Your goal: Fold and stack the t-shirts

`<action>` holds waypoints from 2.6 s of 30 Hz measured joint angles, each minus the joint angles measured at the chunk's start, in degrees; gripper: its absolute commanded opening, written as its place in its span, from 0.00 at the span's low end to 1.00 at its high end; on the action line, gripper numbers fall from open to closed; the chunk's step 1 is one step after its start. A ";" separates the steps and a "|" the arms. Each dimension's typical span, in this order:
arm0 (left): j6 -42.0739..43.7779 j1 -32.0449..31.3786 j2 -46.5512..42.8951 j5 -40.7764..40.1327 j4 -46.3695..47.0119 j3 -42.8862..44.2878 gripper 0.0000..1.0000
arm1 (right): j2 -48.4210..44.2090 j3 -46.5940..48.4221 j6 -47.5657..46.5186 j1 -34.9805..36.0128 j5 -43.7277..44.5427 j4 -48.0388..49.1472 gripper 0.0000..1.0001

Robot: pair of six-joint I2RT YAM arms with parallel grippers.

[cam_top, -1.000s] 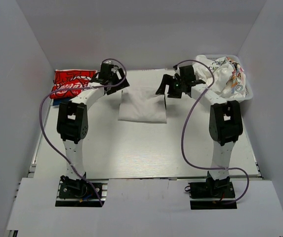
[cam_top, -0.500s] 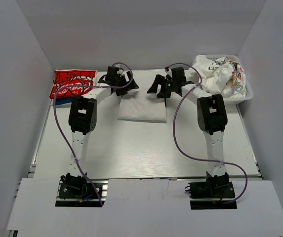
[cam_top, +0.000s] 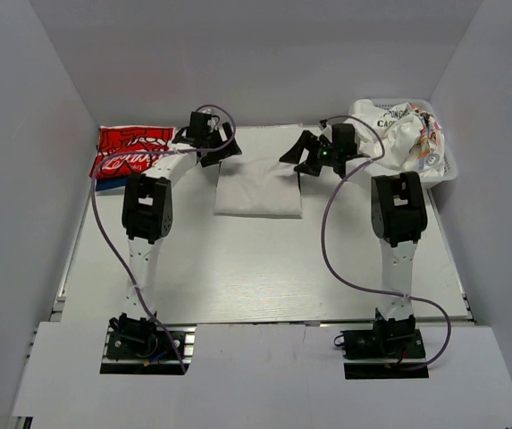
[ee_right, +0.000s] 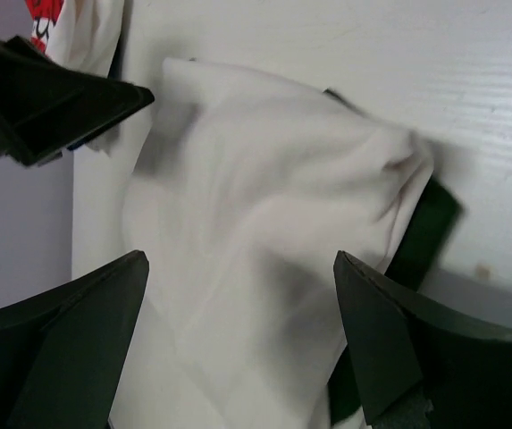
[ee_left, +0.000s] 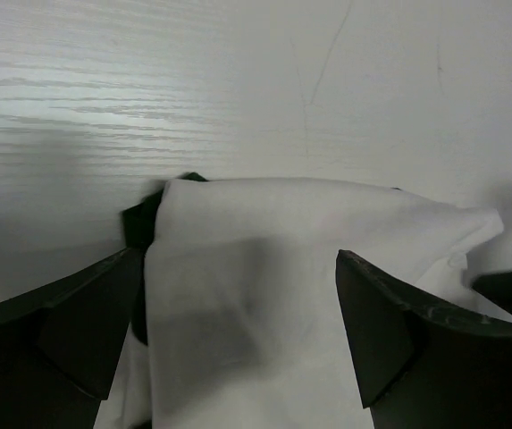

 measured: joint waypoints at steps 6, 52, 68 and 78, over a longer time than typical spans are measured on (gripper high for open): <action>1.77 0.22 -11.74 -5.81 -2.67 -11.58 1.00 | -23.56 -18.27 -5.86 1.60 7.82 -1.03 0.90; 22.93 -6.91 -8.96 -26.77 -11.65 -10.84 0.00 | -59.80 -49.99 -15.02 2.56 28.72 -9.25 0.90; 43.50 -1.70 -21.18 -43.28 -9.81 -5.88 0.00 | -59.69 -50.62 -15.87 2.56 28.85 -9.27 0.90; 49.70 0.57 -20.46 -44.59 -11.21 1.20 0.00 | -59.25 -50.69 -15.89 2.56 28.83 -9.27 0.90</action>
